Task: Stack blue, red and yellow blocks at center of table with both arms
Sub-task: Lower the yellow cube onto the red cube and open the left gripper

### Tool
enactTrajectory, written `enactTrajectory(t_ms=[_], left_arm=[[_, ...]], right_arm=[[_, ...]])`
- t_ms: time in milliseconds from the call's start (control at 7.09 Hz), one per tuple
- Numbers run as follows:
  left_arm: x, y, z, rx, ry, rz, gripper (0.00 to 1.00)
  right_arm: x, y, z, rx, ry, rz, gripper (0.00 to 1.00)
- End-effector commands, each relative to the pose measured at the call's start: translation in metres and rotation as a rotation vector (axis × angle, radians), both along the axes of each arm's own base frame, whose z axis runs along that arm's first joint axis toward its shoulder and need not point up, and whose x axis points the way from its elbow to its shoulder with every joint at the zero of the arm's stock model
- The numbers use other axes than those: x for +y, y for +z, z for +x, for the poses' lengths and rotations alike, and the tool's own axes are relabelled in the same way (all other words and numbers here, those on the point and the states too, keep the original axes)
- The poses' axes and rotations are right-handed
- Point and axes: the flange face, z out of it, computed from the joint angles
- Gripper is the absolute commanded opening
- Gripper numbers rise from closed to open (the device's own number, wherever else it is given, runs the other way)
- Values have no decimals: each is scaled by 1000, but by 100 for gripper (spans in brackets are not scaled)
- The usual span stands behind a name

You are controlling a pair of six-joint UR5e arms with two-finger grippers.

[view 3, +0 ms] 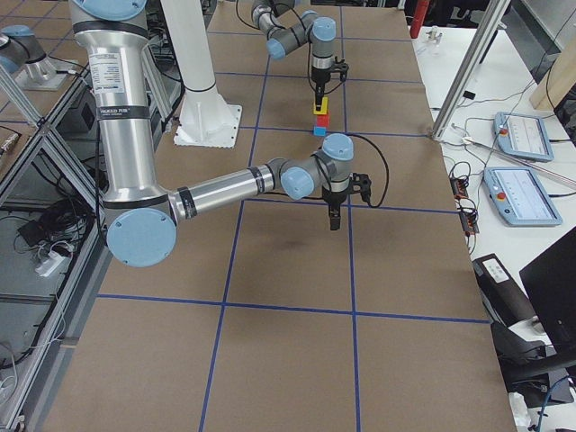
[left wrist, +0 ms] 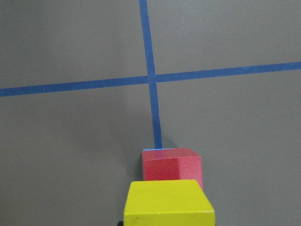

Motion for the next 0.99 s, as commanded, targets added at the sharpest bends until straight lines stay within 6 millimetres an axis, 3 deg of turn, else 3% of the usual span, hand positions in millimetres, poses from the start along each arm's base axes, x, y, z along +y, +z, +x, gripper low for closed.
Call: enactTrajectory(t_ms=[0,846], left_arm=[[-2,1,4,-5,-7,-8,0],[-6,-2,7,-4,-11,-11,0]], right_arm=[[0,0,-1,0,-1,0,100],[0,0,-1,1,1,-1,100]])
